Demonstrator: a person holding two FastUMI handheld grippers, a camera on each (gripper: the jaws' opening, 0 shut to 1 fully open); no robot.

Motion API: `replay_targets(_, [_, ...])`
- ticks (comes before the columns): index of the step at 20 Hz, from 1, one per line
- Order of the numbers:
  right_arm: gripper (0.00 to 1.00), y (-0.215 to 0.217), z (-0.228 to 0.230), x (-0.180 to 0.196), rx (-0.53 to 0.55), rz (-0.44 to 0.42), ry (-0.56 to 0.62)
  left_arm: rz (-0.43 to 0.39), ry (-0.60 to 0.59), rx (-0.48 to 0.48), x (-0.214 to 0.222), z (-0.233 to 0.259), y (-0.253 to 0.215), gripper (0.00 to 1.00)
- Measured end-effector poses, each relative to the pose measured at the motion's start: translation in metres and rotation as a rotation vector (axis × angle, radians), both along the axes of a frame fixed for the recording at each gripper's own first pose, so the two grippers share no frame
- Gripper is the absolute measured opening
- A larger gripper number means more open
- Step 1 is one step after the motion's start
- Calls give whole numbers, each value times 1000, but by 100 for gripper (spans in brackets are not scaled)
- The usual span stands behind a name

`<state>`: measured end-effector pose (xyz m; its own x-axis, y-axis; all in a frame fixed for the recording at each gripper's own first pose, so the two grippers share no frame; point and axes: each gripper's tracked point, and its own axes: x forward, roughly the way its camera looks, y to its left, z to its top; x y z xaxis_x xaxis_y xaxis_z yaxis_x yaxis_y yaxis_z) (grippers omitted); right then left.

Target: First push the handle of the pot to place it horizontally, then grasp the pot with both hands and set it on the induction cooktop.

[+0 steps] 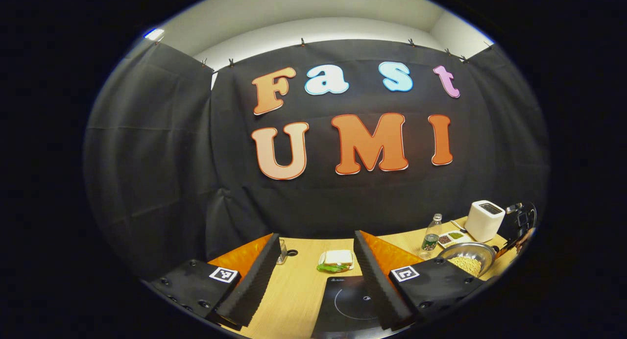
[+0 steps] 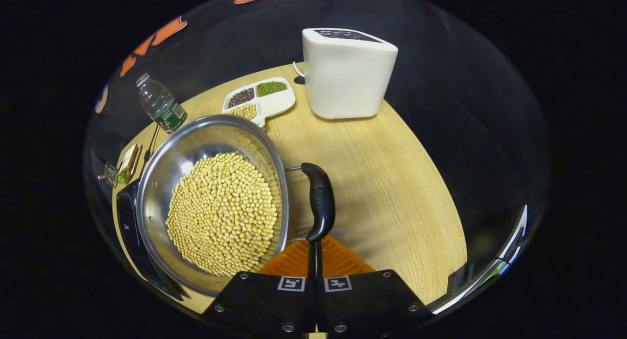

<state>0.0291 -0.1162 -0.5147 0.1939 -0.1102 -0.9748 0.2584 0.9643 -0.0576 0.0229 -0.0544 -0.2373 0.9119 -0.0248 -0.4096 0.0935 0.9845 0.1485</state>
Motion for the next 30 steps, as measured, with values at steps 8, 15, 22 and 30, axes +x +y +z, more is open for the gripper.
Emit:
replay_targets(8, [0, -10, 0, 23, 3, -37, -44, -82, 152, -46, -7, -71, -52, 99])
replay_targets(15, [0, -5, 29, 37, 67, -52, -160, -200, 438, -167, -33, -180, -123, 98])
replay_targets(22, [29, 4, 37, 42, 66, 16, -220, -263, 673, -300, -55, -249, -205, 99])
replay_targets(30, [63, 6, 32, 53, 59, 43, -255, -298, 777, -258, -61, -306, -271, 98])
